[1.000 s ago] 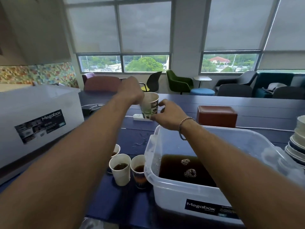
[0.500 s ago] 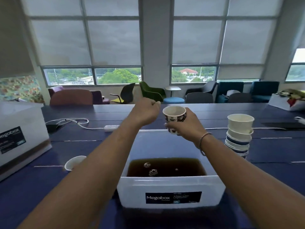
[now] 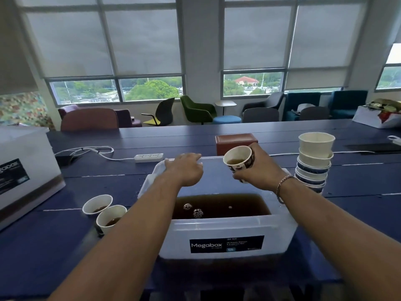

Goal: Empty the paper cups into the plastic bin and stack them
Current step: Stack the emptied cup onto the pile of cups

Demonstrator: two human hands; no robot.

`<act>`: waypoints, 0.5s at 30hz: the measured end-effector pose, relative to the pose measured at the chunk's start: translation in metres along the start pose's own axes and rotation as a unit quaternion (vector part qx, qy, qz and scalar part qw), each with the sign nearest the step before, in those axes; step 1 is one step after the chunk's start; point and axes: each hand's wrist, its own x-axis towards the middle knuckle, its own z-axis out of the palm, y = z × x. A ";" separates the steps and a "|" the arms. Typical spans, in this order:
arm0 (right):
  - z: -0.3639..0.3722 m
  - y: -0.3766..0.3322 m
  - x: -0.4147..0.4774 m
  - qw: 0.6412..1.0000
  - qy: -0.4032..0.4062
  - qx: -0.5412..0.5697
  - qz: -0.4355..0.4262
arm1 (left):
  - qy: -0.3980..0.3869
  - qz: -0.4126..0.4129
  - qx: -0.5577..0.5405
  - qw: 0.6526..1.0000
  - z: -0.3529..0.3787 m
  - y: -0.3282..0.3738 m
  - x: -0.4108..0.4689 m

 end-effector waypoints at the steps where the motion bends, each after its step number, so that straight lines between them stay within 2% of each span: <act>1: 0.000 0.000 -0.001 1.000 -0.007 -0.018 0.000 | -0.004 0.002 0.006 1.000 0.000 -0.001 -0.001; 7: 0.001 0.002 -0.005 0.995 -0.035 -0.092 -0.018 | -0.019 0.012 0.029 0.999 0.000 -0.009 -0.006; 15: 0.002 0.001 -0.011 0.982 -0.029 -0.182 -0.043 | -0.024 0.005 0.035 0.999 0.002 -0.008 -0.008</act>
